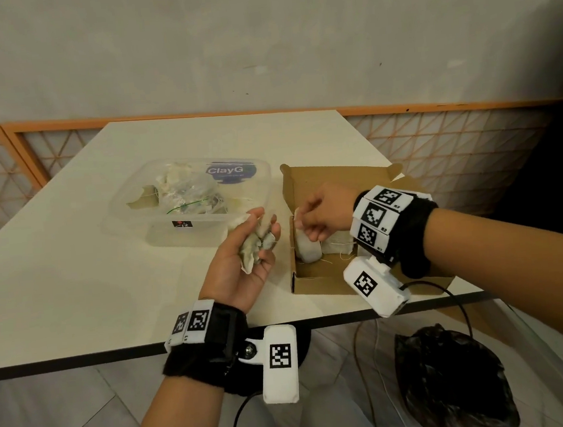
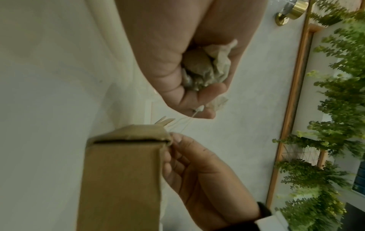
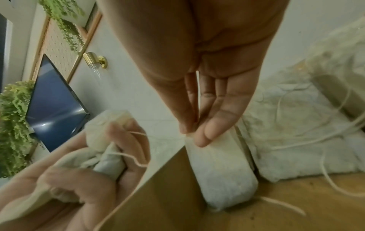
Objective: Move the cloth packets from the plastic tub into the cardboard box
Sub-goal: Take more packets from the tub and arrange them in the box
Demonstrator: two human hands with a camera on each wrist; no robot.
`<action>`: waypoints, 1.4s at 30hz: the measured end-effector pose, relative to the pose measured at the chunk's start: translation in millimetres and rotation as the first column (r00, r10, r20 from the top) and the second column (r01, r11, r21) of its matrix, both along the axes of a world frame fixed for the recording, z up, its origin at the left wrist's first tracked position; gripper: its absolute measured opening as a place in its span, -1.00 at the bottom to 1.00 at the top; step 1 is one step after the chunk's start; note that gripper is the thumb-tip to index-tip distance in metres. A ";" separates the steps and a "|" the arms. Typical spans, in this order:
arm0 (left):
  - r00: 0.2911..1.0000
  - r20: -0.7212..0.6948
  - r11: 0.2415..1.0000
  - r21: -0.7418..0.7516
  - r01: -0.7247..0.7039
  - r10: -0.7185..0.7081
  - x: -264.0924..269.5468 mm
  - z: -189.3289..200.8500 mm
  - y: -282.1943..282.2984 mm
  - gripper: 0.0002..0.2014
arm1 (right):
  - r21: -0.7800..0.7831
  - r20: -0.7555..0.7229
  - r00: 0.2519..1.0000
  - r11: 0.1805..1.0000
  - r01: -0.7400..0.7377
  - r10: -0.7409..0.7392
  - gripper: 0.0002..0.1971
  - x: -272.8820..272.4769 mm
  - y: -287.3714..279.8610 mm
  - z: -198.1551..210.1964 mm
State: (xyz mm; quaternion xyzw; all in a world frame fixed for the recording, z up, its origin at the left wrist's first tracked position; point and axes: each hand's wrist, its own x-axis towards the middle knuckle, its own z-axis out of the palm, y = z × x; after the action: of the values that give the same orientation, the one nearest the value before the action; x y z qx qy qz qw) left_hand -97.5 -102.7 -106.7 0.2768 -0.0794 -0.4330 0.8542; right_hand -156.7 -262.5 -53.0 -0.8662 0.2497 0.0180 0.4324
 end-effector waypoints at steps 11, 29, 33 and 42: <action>0.995 0.089 0.991 -0.124 0.050 -0.039 3.2 35.0 4.6 -0.81 | 0.164 -0.172 0.977 0.974 0.158 -0.129 -0.87 3.4 -9.2 3.3; 0.919 0.273 0.958 0.069 0.277 -0.285 3.3 87.6 -48.2 -0.82 | 0.273 0.184 0.969 0.955 0.112 -0.166 -0.79 -16.7 -11.8 31.8; 0.931 0.245 0.962 0.100 0.253 -0.270 8.2 80.6 -50.7 -0.83 | 0.257 0.228 0.967 0.965 0.049 -0.110 -0.88 -17.3 -11.6 28.9; 0.957 0.216 0.978 -0.032 0.206 -0.195 24.0 84.1 -36.9 -0.88 | 0.042 -0.151 0.973 0.982 0.183 -0.174 -0.82 -17.5 -36.3 5.3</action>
State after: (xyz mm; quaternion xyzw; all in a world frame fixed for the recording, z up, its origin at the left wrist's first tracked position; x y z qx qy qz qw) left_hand -73.6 -139.6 -22.7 0.2886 -0.2092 -0.4831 0.7997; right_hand -174.2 -298.8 -47.7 -0.8241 0.3570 0.0497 0.4369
